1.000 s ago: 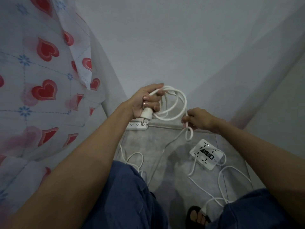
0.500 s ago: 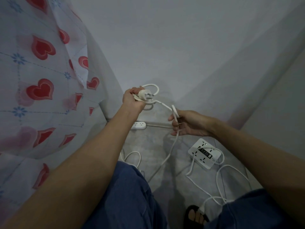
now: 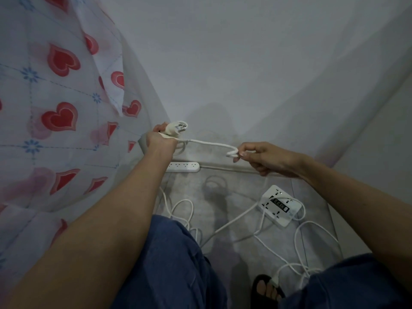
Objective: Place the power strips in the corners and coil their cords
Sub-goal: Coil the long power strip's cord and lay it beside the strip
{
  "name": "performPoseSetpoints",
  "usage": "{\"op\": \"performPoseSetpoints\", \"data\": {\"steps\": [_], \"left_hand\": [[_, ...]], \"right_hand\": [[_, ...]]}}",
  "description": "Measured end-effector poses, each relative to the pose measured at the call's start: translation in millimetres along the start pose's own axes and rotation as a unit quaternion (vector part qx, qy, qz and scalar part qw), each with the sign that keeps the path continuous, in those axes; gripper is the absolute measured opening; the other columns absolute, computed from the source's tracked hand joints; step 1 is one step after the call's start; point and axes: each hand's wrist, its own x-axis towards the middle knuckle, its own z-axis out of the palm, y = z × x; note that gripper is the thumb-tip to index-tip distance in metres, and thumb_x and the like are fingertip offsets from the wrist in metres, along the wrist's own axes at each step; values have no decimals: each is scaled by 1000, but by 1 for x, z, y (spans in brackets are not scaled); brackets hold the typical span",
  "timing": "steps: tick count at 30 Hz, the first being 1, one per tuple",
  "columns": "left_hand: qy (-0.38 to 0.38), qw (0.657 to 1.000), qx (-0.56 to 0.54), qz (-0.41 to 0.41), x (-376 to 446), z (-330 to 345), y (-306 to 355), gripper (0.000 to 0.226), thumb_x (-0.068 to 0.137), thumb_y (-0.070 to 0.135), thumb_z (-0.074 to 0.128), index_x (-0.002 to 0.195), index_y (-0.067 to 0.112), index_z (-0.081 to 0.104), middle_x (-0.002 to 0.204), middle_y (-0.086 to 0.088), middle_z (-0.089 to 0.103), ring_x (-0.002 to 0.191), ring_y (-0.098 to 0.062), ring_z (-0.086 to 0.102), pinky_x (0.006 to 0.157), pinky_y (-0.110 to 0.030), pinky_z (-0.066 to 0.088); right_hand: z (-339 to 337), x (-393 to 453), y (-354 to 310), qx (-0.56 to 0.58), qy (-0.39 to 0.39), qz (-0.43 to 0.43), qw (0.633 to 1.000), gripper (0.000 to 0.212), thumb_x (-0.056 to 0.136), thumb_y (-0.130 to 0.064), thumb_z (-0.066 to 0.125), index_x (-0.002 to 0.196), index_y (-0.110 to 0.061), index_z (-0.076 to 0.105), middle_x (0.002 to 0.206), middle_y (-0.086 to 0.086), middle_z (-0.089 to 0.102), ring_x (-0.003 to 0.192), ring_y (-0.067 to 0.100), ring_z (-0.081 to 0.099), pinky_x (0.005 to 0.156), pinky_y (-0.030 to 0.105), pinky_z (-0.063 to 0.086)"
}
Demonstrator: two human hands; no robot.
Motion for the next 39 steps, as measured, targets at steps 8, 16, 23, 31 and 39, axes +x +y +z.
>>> {"op": "performPoseSetpoints", "data": {"steps": [8,16,23,31,39], "left_hand": [[1,999,-22,47,0,-3,5,43,98,7,22,57,14,28,31,-1,36,41,-16,38,45,-17,40],[12,992,82,97,-5,7,-27,45,104,30,31,61,15,37,39,4,46,35,-10,46,46,-21,44],[-125,885,439,91,-18,9,-52,36,104,29,39,73,13,46,53,2,57,55,-12,58,57,-25,47],[-371,644,662,-101,-56,-19,-72,34,106,27,31,78,12,43,52,4,45,45,-6,46,46,-20,42],[-388,586,692,-162,-76,14,-59,37,98,43,48,78,12,45,46,5,37,35,-7,26,41,-20,23]], "right_hand": [[-7,-15,4,144,-84,71,983,20,97,-21,45,82,-13,57,70,-2,48,59,8,42,55,19,38],[47,-19,-45,-349,-32,-66,934,39,96,-37,53,63,-18,65,55,-5,53,45,2,45,50,13,35],[75,-27,-90,-435,-43,-147,888,48,100,-36,45,55,-17,45,48,-4,43,44,3,45,50,18,31],[34,-20,-78,-419,185,-171,873,49,103,-36,36,58,-18,39,54,-3,42,58,21,41,63,34,26],[-25,-10,-20,-286,270,-41,919,48,97,-45,44,63,-14,58,60,5,61,52,19,54,62,33,50]]}}
